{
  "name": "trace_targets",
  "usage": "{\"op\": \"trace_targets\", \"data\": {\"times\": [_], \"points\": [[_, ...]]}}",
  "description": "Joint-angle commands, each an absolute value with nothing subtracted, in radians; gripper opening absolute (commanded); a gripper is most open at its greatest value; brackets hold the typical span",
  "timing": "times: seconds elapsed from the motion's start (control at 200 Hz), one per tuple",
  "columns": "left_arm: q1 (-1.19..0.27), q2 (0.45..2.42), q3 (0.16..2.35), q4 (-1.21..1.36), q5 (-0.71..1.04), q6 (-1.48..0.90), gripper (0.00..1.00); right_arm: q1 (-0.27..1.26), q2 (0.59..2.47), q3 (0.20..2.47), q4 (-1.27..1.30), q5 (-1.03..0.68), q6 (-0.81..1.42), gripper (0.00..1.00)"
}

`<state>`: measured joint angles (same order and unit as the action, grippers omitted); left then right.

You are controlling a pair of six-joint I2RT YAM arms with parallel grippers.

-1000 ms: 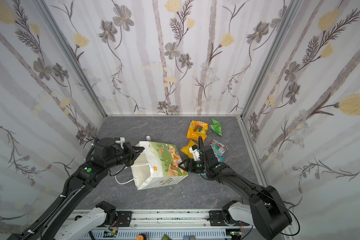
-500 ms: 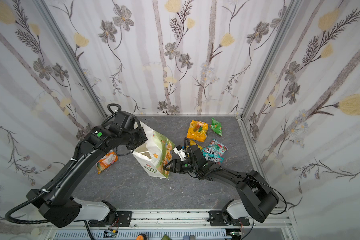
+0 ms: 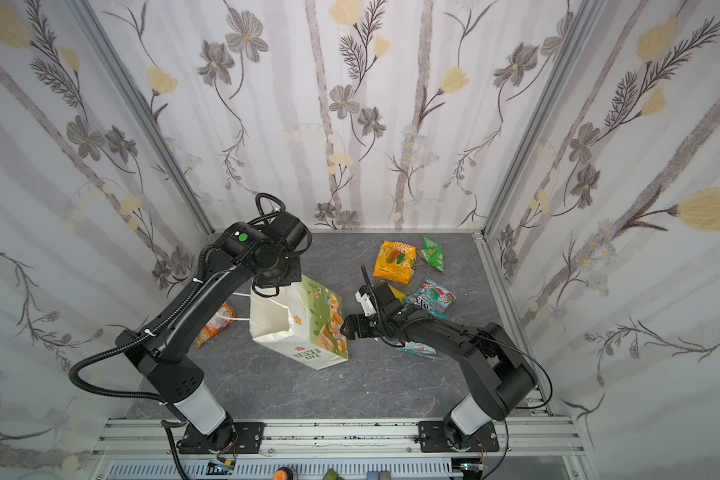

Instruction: Take the snacks out of the paper bag

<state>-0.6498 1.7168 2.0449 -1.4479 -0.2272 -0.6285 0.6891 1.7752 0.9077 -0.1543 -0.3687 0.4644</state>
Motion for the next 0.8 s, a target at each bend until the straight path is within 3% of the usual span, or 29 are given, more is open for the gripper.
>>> {"op": "trace_targets", "data": {"times": [0.0,0.175,0.53,0.684,0.794], "points": [[-0.653,1.726,2.122,-1.561,-0.263,-0.631,0.0,0.748,1.851,0.991,-0.119,-0.451,0.421,0.93],[-0.653,1.729,2.112,-1.575,-0.297,-0.642,0.0,0.779,1.904,1.065,-0.067,-0.475,0.468,0.9],[-0.683,1.899,2.094,-1.465,-0.225,-0.677,0.0,0.653,1.664,0.863,-0.106,-0.325,0.449,0.93],[-0.7,1.91,2.113,-1.422,-0.176,-0.698,0.3,0.625,1.559,0.807,-0.112,-0.314,0.447,0.94],[-0.704,1.902,2.156,-1.446,-0.218,-0.695,0.34,0.62,1.517,0.797,-0.123,-0.315,0.446,0.95]]}}
